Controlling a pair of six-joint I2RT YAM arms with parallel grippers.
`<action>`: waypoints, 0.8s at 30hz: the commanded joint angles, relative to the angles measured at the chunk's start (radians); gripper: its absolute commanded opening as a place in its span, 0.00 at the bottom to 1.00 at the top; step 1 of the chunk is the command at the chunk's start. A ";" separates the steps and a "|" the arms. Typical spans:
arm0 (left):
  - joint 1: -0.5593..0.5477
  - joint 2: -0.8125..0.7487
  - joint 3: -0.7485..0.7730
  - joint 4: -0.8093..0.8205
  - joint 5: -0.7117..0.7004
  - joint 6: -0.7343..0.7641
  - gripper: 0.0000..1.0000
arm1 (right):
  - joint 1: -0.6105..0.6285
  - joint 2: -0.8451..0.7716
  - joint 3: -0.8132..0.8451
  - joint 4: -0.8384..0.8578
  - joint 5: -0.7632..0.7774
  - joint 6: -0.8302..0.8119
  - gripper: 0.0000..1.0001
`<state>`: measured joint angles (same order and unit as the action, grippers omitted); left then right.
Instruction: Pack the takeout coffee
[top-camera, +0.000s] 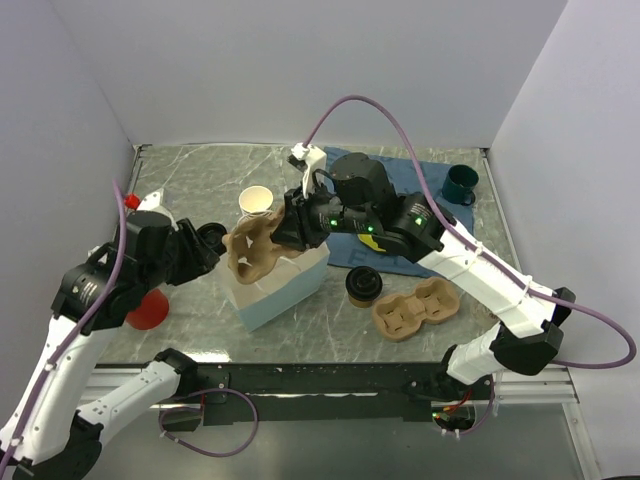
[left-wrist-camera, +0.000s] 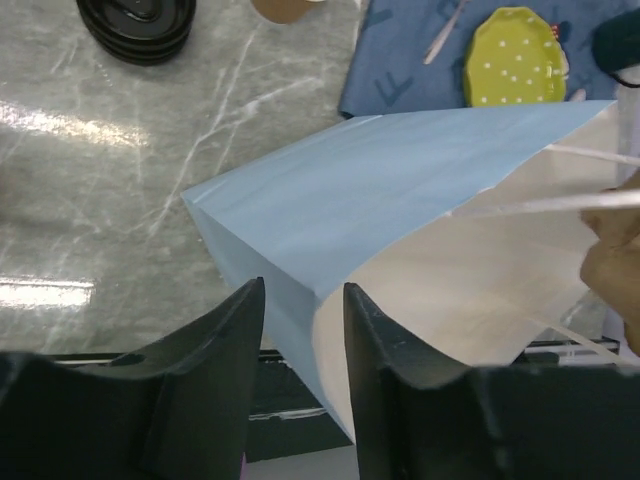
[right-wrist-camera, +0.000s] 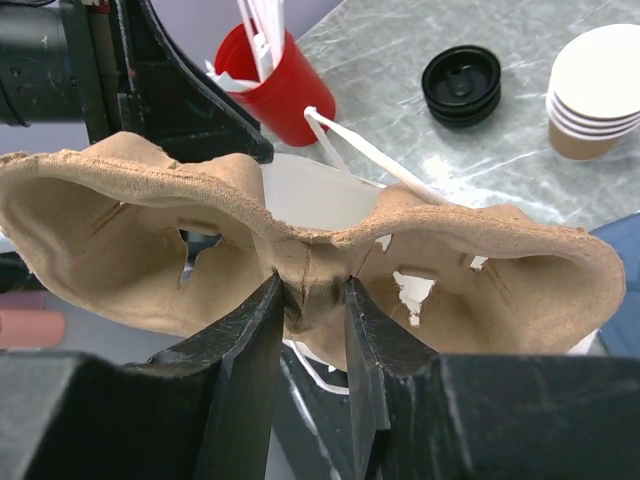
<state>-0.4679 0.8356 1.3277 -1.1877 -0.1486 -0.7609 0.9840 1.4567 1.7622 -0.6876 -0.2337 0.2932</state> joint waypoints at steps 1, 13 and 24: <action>0.003 -0.035 -0.027 0.089 0.070 0.027 0.39 | 0.007 -0.041 0.000 0.063 -0.038 0.040 0.34; 0.003 -0.001 -0.050 0.097 0.048 0.034 0.37 | 0.002 -0.061 -0.009 0.045 -0.049 0.026 0.34; 0.003 -0.079 -0.102 0.236 0.161 0.123 0.01 | -0.007 -0.090 -0.020 0.082 -0.050 0.072 0.34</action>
<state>-0.4679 0.8371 1.2472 -1.0790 -0.0578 -0.6930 0.9836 1.4158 1.7508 -0.6724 -0.2790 0.3325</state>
